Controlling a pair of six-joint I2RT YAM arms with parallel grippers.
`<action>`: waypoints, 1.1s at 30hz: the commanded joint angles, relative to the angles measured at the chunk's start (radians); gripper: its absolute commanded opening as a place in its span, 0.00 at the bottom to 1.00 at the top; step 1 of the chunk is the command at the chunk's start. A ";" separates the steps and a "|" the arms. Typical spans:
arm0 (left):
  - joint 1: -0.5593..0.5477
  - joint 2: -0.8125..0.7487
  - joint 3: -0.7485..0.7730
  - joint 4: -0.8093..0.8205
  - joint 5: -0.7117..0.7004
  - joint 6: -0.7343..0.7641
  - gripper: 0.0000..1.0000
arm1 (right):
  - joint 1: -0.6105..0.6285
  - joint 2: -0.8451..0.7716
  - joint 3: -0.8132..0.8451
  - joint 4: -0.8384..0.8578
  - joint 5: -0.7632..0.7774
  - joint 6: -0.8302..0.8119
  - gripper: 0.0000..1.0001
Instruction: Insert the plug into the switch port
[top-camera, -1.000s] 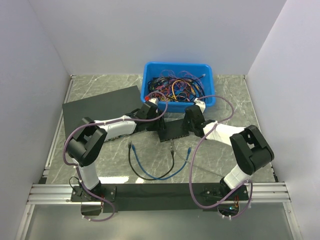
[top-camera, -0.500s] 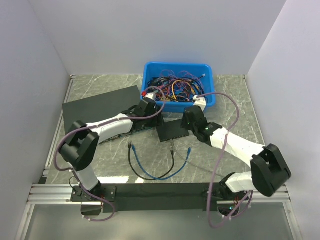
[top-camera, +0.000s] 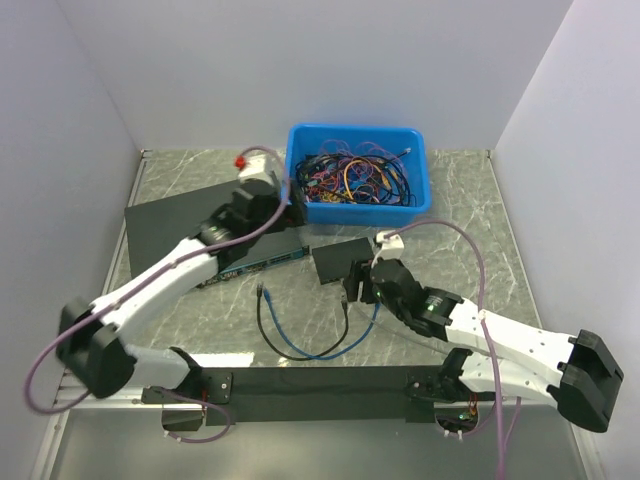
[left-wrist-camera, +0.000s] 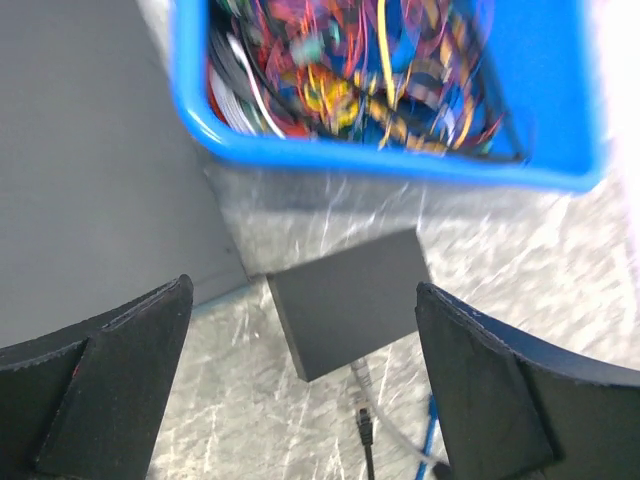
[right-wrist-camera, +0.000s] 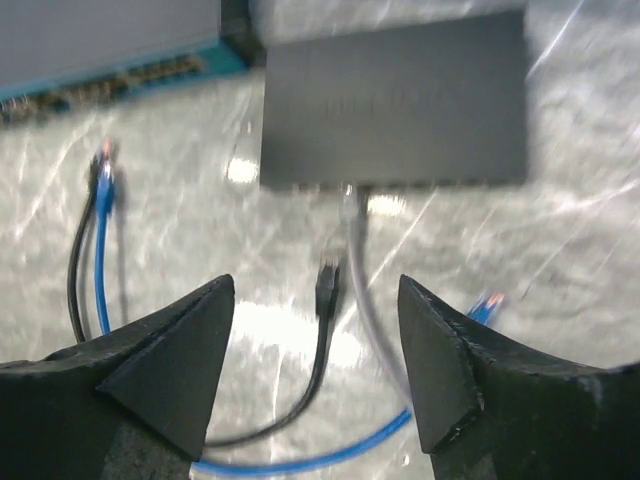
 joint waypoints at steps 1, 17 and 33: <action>0.061 -0.128 -0.068 0.035 -0.012 -0.014 0.99 | 0.034 -0.035 -0.043 -0.019 -0.017 0.046 0.74; 0.079 -0.339 -0.226 -0.072 -0.202 0.098 0.99 | 0.169 0.232 -0.026 0.025 -0.008 0.170 0.56; 0.081 -0.340 -0.223 -0.063 -0.202 0.089 0.99 | 0.172 0.479 0.089 -0.019 0.013 0.227 0.41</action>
